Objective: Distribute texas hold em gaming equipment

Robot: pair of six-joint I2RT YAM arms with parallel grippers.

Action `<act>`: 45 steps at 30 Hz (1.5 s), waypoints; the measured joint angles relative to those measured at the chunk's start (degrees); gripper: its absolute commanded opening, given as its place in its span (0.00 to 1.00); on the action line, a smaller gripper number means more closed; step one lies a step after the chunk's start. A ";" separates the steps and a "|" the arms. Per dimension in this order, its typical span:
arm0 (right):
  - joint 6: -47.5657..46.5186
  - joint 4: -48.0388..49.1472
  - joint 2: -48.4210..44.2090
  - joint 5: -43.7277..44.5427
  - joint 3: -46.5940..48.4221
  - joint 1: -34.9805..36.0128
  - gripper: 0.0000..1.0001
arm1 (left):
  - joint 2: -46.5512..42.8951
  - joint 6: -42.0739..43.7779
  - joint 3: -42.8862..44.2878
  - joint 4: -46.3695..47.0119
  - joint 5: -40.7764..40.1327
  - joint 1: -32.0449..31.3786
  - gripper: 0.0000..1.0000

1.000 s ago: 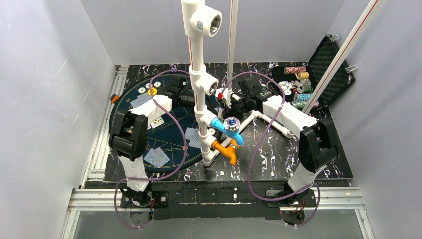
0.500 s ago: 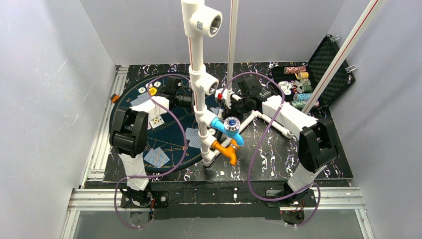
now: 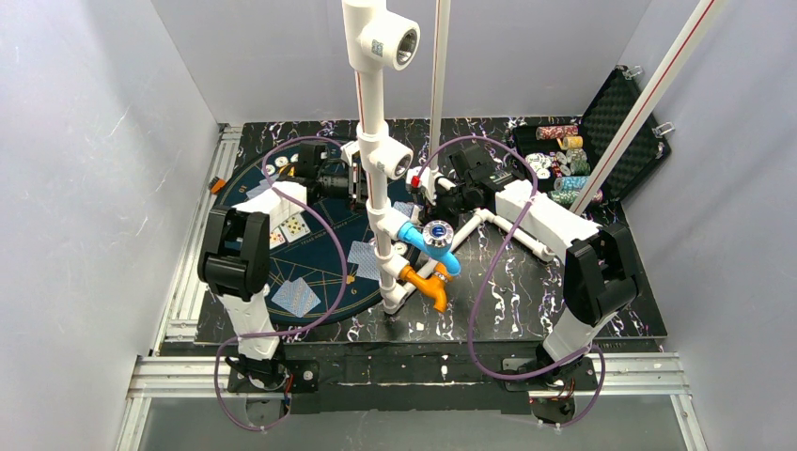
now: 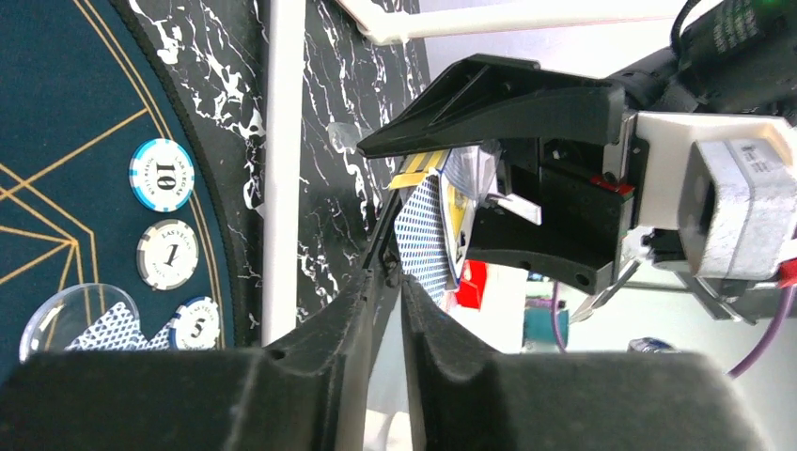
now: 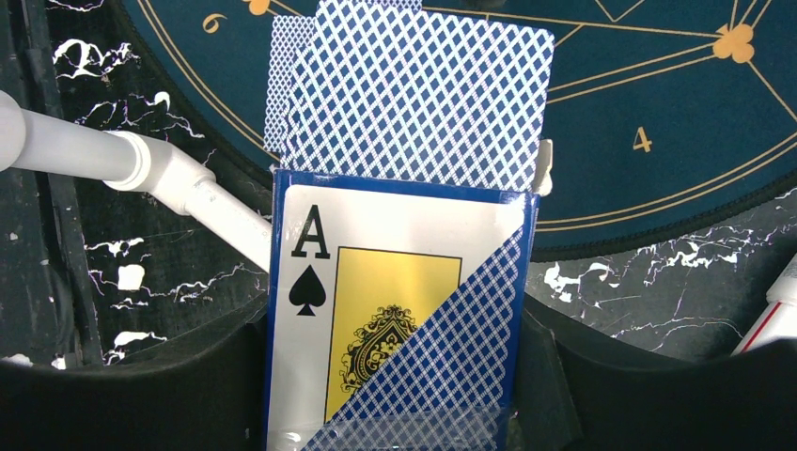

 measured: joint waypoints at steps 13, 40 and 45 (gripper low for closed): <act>-0.17 0.02 0.00 -0.68 0.00 0.00 0.01 | -1.62 0.11 -0.50 0.26 -0.87 -1.53 0.65; -0.17 -0.04 0.00 -1.75 0.02 -0.13 0.01 | 0.17 -0.85 -2.10 0.48 1.31 -1.14 0.58; -0.24 -0.04 0.00 -1.75 0.02 -0.13 0.01 | -0.79 -0.55 -2.25 0.39 1.62 -0.87 0.67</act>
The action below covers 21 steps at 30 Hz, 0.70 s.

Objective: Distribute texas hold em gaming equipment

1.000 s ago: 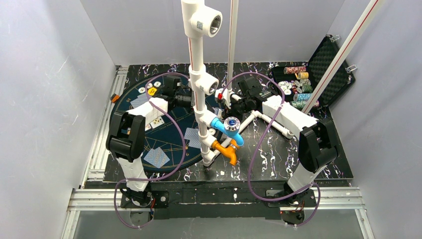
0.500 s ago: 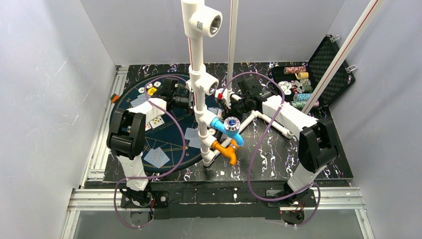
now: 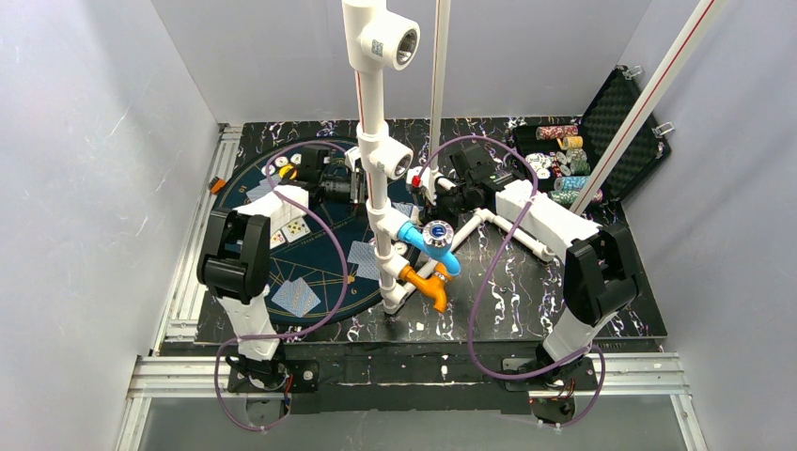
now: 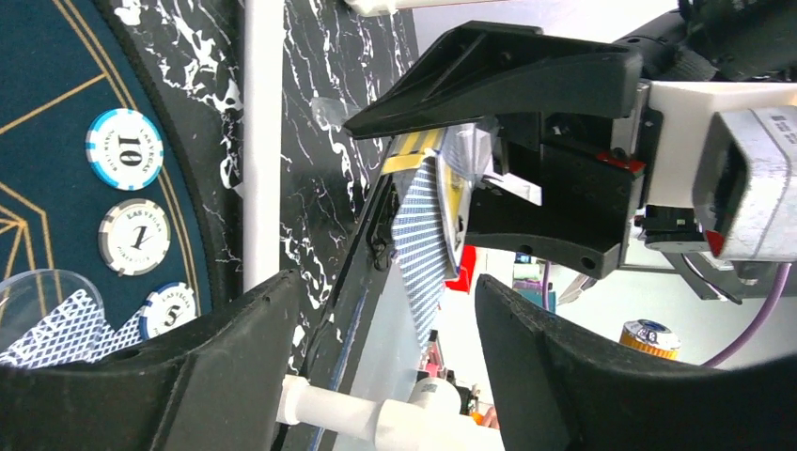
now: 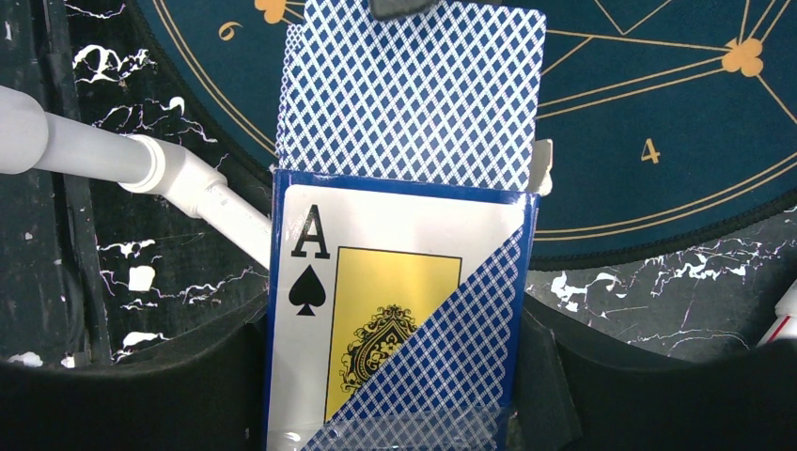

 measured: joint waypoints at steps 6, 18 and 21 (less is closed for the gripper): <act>-0.15 0.00 0.00 -0.20 0.00 0.00 0.01 | -0.96 -0.17 0.02 0.26 1.18 -1.88 0.64; -0.85 -0.90 0.00 -0.33 0.00 0.00 0.01 | 2.99 -2.23 0.00 0.04 4.26 -4.76 0.39; -1.25 -1.38 -0.07 -0.35 0.00 0.00 0.01 | 2.99 -2.36 0.00 0.20 4.57 -4.44 0.37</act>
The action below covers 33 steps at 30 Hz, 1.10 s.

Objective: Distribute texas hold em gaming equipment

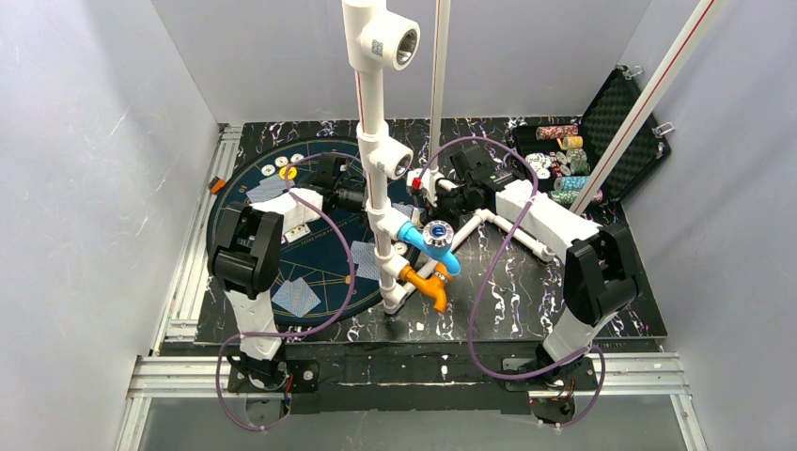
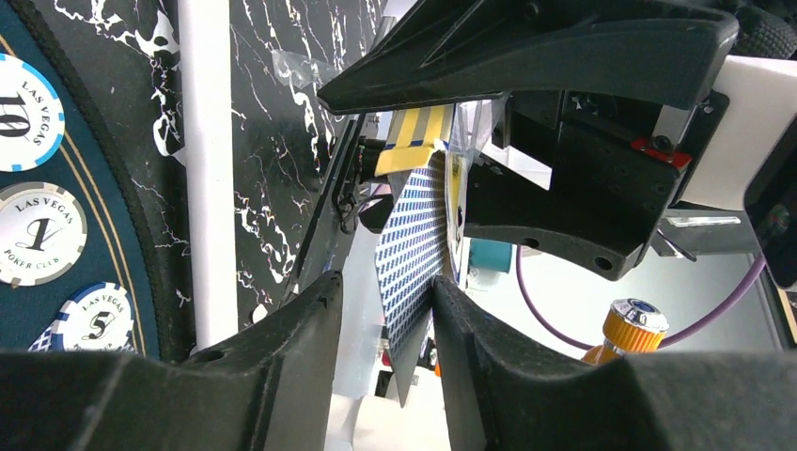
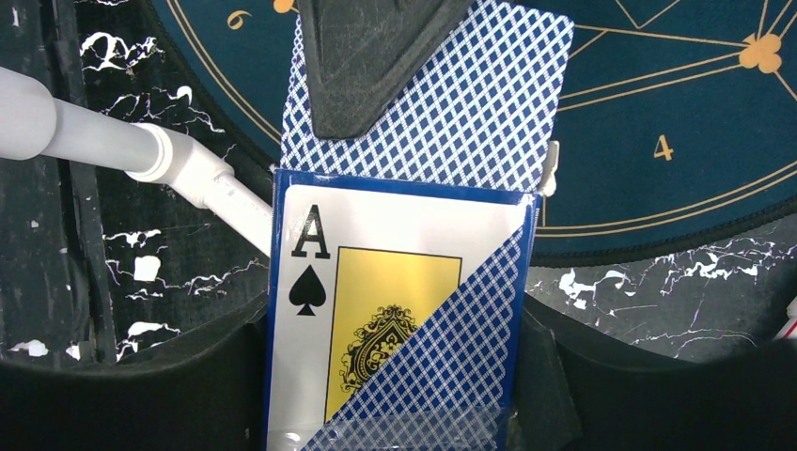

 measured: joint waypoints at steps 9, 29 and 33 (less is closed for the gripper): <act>-0.42 -0.76 -0.04 0.02 0.00 -0.33 0.01 | -0.04 -0.26 -0.07 0.09 0.24 0.96 0.30; -1.33 -1.20 -0.83 0.02 0.00 -0.33 0.01 | -4.17 1.62 -1.05 -0.11 -1.31 4.13 0.12; -1.44 -1.18 -0.85 0.22 0.00 -0.33 0.01 | -6.62 2.75 -1.07 -0.37 -1.64 4.22 0.14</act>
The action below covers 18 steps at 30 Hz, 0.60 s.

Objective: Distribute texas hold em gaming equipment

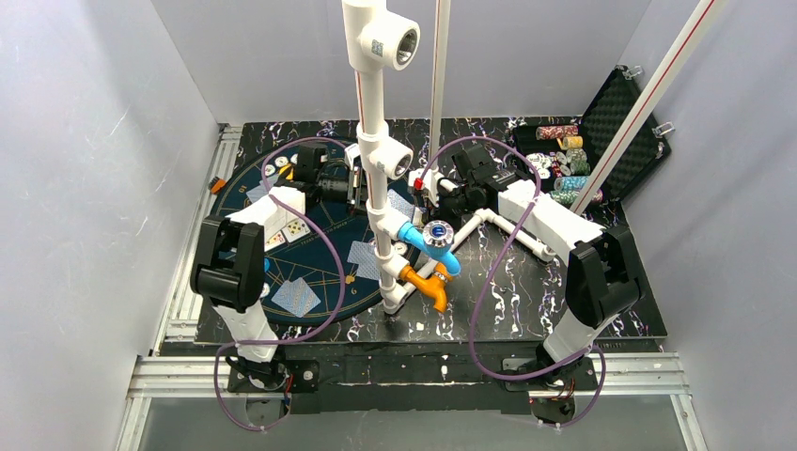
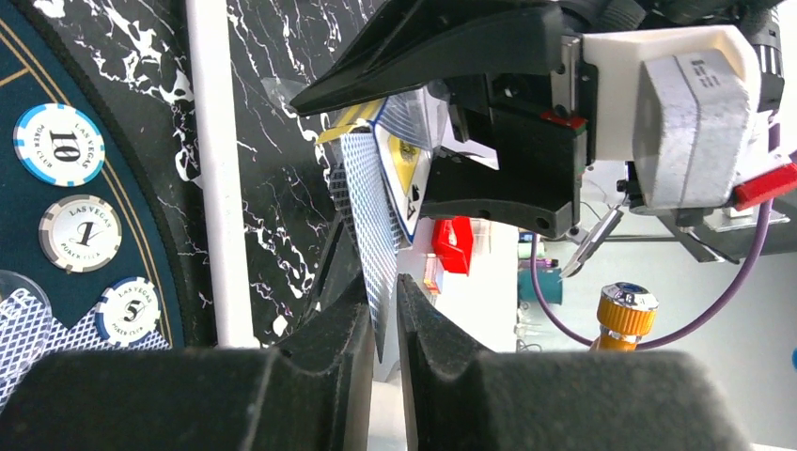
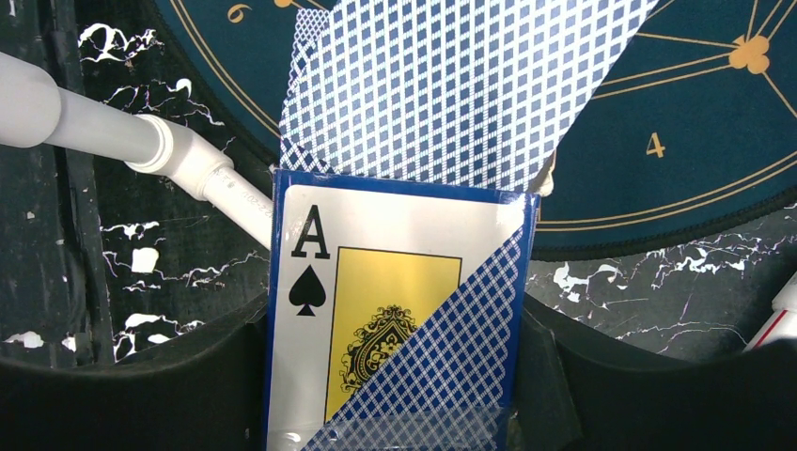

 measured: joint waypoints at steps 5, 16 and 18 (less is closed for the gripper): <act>0.00 0.02 -0.02 0.02 0.00 0.00 0.01 | -1.57 2.05 0.00 -1.70 -0.11 0.00 0.13; 0.00 0.02 -0.04 0.02 0.00 0.00 0.01 | -2.12 5.16 0.00 -6.19 -1.42 0.42 0.00; 0.00 0.02 -0.04 0.02 0.00 -0.07 0.01 | -2.97 5.51 0.00 -6.73 -1.49 0.79 0.00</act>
